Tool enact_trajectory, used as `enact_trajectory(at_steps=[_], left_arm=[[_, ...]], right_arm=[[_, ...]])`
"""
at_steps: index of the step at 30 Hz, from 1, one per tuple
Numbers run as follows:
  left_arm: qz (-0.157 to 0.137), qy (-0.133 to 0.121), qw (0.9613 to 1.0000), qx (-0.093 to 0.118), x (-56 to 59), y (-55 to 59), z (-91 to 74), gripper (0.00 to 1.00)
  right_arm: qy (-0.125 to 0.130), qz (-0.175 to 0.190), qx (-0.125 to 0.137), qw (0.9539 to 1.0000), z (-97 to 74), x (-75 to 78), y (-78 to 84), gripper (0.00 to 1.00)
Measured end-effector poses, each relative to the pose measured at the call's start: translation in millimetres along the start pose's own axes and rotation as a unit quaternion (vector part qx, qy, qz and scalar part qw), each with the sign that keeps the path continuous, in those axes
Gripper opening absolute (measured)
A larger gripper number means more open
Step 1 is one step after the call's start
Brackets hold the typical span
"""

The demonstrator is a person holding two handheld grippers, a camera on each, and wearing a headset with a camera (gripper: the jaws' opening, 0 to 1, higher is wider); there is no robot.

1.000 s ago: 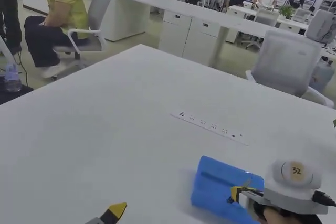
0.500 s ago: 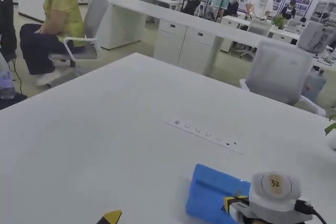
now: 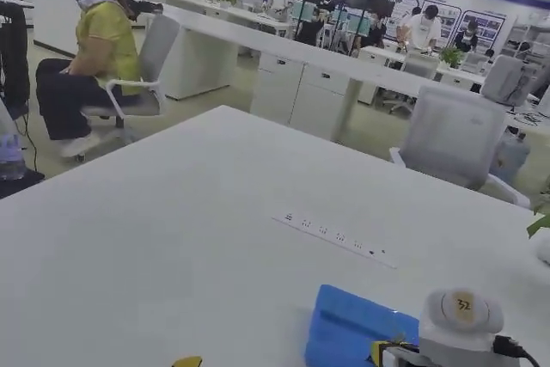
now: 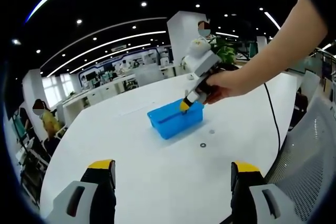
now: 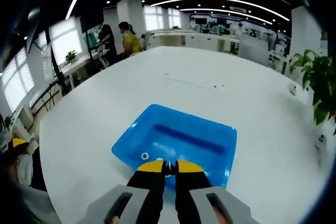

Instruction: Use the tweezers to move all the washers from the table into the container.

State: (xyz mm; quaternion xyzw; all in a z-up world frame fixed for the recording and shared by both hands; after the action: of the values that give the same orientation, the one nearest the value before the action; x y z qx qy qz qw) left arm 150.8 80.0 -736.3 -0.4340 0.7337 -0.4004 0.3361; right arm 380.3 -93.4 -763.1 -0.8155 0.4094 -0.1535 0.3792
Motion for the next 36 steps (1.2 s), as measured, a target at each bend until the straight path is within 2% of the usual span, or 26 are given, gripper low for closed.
enact_trajectory(at_steps=[3, 8, 14, 19, 22, 25, 31, 33, 36], left_arm=[[0.001, 0.000, 1.0000, 0.000, 0.0, -0.4, -0.3, 0.93], [0.002, 0.002, 1.0000, 0.000, 0.7, -1.0, -0.2, 0.93], [0.003, 0.003, 1.0000, 0.000, 1.8, -1.9, -0.6, 0.93], [-0.001, -0.002, 1.0000, 0.006, 0.6, -3.7, -2.2, 0.93], [-0.002, 0.000, 1.0000, 0.008, 1.0, -4.1, -2.7, 0.93], [-0.002, 0.000, 1.0000, 0.009, 1.3, -4.6, -2.9, 0.94], [-0.001, 0.000, 1.0000, 0.008, 1.1, -4.4, -3.1, 0.93], [-0.002, 0.000, 1.0000, 0.008, 0.9, -4.3, -3.0, 0.93], [-0.002, 0.000, 1.0000, 0.009, 0.7, -4.4, -3.1, 0.93]], right_arm=[[-0.001, 0.010, 0.014, 0.9999, -7.2, 0.8, -6.3, 0.02], [-0.008, -0.001, 0.034, 0.9994, -19.6, -3.6, -18.4, 0.02], [-0.021, -0.043, 0.063, 0.9969, -43.7, -18.6, -29.0, 0.02], [-0.045, -0.083, 0.064, 0.9934, -64.6, -32.1, -27.4, 0.02], [-0.055, -0.094, 0.063, 0.9921, -71.7, -38.4, -24.3, 0.02], [-0.065, -0.109, 0.053, 0.9905, -75.7, -46.1, -17.1, 0.02], [-0.087, -0.113, 0.011, 0.9897, -71.2, -55.5, 7.3, 0.02], [-0.095, -0.113, -0.015, 0.9889, -67.6, -57.9, 17.7, 0.02], [-0.088, -0.120, -0.046, 0.9878, -63.5, -59.1, 30.5, 0.02]])
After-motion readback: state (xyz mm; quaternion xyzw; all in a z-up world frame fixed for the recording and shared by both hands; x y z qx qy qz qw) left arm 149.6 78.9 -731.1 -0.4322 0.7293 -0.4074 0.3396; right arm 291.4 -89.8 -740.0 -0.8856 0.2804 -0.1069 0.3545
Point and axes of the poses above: the centre of the closed fingertips' face, and the gripper's own axes: z roughly forward along the fingers, x roughly to its right, y roughly out of its underside, the point moved 8 cm from there along -z, roughly backward along the fingers, and after that the axes turned 2 degrees about -z, right-handed, at the moved point
